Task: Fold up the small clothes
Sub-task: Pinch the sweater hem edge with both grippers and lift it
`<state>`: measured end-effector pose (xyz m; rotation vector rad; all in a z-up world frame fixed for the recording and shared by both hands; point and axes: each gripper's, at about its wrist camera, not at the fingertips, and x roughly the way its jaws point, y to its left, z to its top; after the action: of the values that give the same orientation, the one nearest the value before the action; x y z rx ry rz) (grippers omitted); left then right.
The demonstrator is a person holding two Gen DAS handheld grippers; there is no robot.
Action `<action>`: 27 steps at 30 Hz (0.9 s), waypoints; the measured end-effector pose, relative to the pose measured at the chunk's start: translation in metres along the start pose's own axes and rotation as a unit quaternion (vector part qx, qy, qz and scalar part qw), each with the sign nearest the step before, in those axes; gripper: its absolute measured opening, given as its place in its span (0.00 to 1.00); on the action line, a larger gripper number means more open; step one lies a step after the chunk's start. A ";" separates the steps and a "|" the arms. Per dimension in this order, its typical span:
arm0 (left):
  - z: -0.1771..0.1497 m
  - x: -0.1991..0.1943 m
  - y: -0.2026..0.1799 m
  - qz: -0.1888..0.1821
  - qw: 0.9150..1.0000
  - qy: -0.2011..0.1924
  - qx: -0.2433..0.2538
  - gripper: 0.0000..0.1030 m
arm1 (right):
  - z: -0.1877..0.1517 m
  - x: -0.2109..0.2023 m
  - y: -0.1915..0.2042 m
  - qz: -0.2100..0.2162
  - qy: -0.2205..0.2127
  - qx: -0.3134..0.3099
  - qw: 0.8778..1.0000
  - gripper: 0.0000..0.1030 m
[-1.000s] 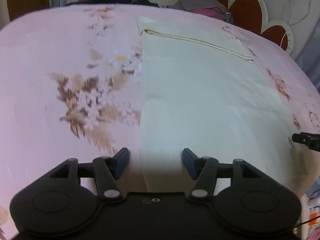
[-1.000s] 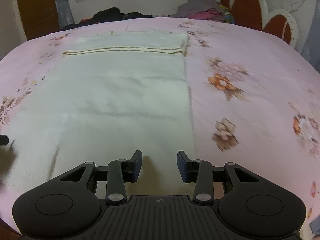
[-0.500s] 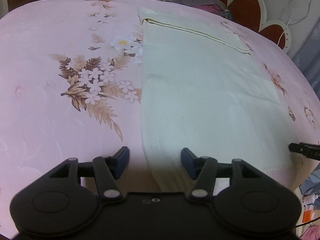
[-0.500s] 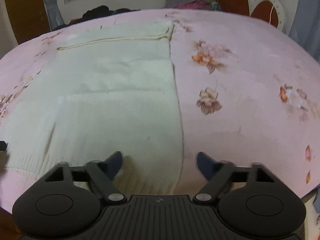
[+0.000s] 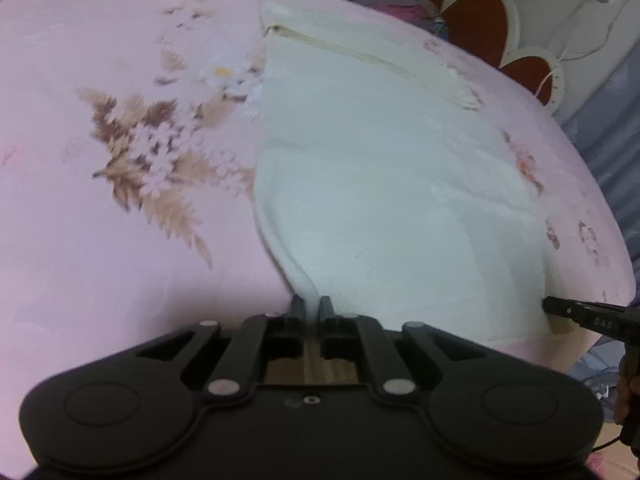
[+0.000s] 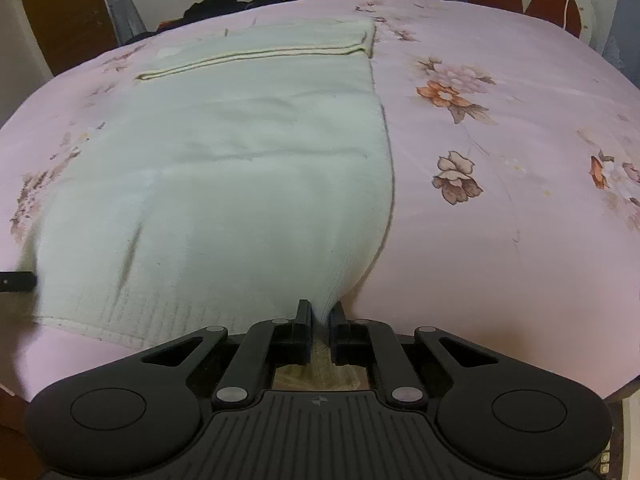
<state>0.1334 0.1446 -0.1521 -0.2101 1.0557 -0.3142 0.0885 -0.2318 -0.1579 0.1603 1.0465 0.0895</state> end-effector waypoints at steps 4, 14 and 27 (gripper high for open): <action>0.016 -0.013 -0.006 -0.017 0.999 -0.048 0.013 0.05 | 0.011 -0.013 0.000 0.025 -0.022 0.016 0.999 0.07; 0.101 -0.016 -0.020 -0.023 0.989 -0.143 0.029 0.04 | 0.086 -0.027 -0.006 0.039 -0.115 0.027 0.992 0.07; 0.225 0.049 -0.014 -0.011 0.984 -0.179 0.000 0.04 | 0.227 0.041 -0.035 0.067 -0.157 0.058 0.984 0.07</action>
<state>0.3505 0.1187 -0.0801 -0.2681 0.6972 -0.2831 0.3054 -0.2799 -0.0878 0.3400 0.7251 0.1217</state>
